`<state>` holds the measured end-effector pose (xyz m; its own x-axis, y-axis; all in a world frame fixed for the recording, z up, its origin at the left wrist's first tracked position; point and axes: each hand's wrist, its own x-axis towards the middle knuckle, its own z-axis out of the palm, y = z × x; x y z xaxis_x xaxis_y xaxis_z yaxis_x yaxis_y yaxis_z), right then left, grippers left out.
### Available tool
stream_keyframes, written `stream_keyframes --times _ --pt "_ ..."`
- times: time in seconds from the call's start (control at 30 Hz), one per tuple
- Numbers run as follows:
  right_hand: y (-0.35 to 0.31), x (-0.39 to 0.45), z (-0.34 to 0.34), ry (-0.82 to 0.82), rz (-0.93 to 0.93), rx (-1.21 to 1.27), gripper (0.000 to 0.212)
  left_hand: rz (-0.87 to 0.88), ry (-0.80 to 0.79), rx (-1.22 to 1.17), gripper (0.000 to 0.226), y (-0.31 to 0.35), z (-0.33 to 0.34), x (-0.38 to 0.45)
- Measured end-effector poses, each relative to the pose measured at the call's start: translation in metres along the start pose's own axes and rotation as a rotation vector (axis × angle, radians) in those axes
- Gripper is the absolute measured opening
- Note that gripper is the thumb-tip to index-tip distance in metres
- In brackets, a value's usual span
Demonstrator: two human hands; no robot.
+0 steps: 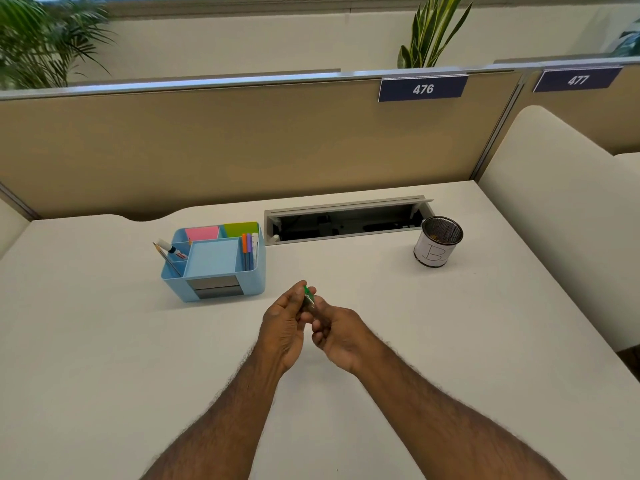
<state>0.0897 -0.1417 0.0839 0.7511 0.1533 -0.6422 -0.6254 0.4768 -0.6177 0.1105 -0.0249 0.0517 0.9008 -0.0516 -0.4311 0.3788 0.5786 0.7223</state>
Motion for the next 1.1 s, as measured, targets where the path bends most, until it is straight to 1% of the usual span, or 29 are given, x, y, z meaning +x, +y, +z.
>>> stream_keyframes --times 0.07,0.2,0.37,0.43,0.5,0.57,0.6,0.63,0.67,0.7,0.77,0.8,0.87,0.9,0.97,1.0,1.03,1.1 --pt "-0.004 0.000 0.003 -0.053 0.086 0.143 0.026 0.014 -0.021 -0.006 0.034 0.005 0.002 0.000" --pt "-0.007 -0.001 0.010 -0.180 0.176 0.308 0.026 -0.023 -0.053 -0.041 0.035 0.011 0.002 -0.004" --pt "-0.006 -0.001 0.013 -0.265 0.194 0.345 0.027 -0.013 -0.107 -0.068 0.032 0.014 0.000 -0.008" --pt "-0.005 0.001 0.014 -0.275 0.178 0.267 0.033 0.007 -0.126 -0.070 0.030 0.018 -0.004 -0.008" --pt "-0.007 0.007 0.019 -0.243 0.144 0.094 0.038 0.023 -0.131 -0.079 0.029 0.025 -0.013 -0.006" --pt "-0.012 0.015 0.029 -0.191 0.076 -0.113 0.034 0.048 -0.100 -0.059 0.027 0.037 -0.024 -0.003" --pt "-0.015 0.020 0.034 -0.161 0.031 -0.213 0.031 0.066 -0.057 -0.032 0.027 0.043 -0.027 -0.002" --pt "-0.020 0.026 0.041 -0.133 -0.017 -0.321 0.027 0.097 0.020 0.032 0.027 0.050 -0.030 0.000" --pt "-0.024 0.032 0.048 -0.103 -0.068 -0.433 0.024 0.144 0.128 0.163 0.028 0.056 -0.033 0.002" --pt "-0.028 0.038 0.058 -0.080 -0.120 -0.536 0.022 0.212 0.263 0.369 0.033 0.064 -0.038 0.006" --pt "-0.033 0.051 0.076 -0.025 -0.221 -0.682 0.017 0.388 0.542 0.856 0.037 0.074 -0.049 0.010" --pt "-0.035 0.058 0.084 0.007 -0.276 -0.731 0.015 0.480 0.606 1.024 0.036 0.078 -0.055 0.011" --pt "-0.037 0.073 0.104 0.020 -0.422 -0.830 0.016 0.606 0.605 1.228 0.035 0.087 -0.070 0.014" --pt "-0.037 0.079 0.109 0.019 -0.501 -0.893 0.019 0.614 0.567 1.353 0.036 0.088 -0.075 0.015" --pt "-0.035 0.094 0.126 0.032 -0.661 -1.084 0.025 0.602 0.506 1.599 0.039 0.089 -0.087 0.019" --pt "-0.033 0.100 0.130 0.055 -0.724 -1.199 0.027 0.587 0.473 1.674 0.042 0.086 -0.090 0.019" --pt "-0.031 0.106 0.136 0.074 -0.778 -1.297 0.029 0.572 0.443 1.718 0.045 0.083 -0.093 0.019" --pt "-0.025 0.120 0.151 0.071 -0.852 -1.397 0.033 0.531 0.397 1.781 0.053 0.080 -0.102 0.021"
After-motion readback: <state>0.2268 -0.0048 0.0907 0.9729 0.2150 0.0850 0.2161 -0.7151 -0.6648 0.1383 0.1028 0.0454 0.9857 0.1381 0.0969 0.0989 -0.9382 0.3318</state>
